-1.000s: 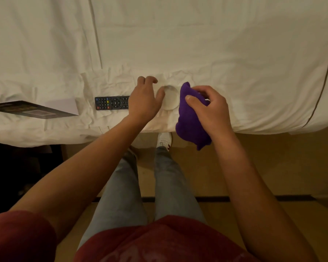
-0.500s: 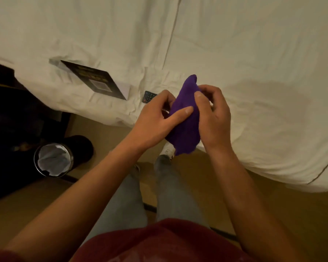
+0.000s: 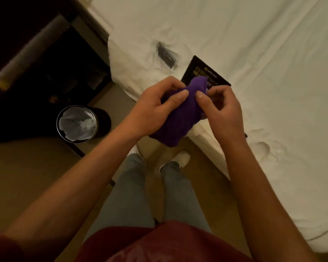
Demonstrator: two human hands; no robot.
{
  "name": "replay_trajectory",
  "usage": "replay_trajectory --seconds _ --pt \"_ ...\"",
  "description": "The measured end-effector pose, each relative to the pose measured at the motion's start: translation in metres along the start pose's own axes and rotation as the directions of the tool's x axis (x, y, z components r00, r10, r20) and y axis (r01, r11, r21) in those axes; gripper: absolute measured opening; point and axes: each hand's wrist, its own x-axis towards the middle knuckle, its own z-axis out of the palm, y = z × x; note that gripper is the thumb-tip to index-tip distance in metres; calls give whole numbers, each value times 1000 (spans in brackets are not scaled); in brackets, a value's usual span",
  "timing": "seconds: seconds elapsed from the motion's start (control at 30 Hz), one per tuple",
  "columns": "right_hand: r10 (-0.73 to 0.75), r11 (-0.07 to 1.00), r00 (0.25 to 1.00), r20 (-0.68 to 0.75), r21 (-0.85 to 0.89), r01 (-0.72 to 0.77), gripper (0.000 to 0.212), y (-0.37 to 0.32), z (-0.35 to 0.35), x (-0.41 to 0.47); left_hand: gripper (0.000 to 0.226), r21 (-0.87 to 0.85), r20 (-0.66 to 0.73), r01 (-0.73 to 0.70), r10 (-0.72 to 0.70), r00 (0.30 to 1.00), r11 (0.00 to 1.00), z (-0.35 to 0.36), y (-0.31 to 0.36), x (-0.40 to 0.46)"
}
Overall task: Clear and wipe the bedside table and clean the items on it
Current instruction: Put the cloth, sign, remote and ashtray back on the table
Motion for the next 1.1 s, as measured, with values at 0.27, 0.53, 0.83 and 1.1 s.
replay_trajectory --seconds 0.27,0.53,0.83,1.1 --pt "35 963 871 489 216 -160 78 -60 123 41 12 -324 20 132 -133 991 937 -159 -14 -13" --pt "48 915 831 554 309 -259 45 -116 253 58 20 -501 -445 108 -363 819 859 -273 -64 -19" --pt "64 901 782 620 301 -313 29 -165 364 121 91 -650 -348 301 -626 698 698 -346 -118 -32" --pt "164 953 670 724 59 -296 50 -176 453 214 39 -754 -579 -32 -639 506 656 -404 -180 20"
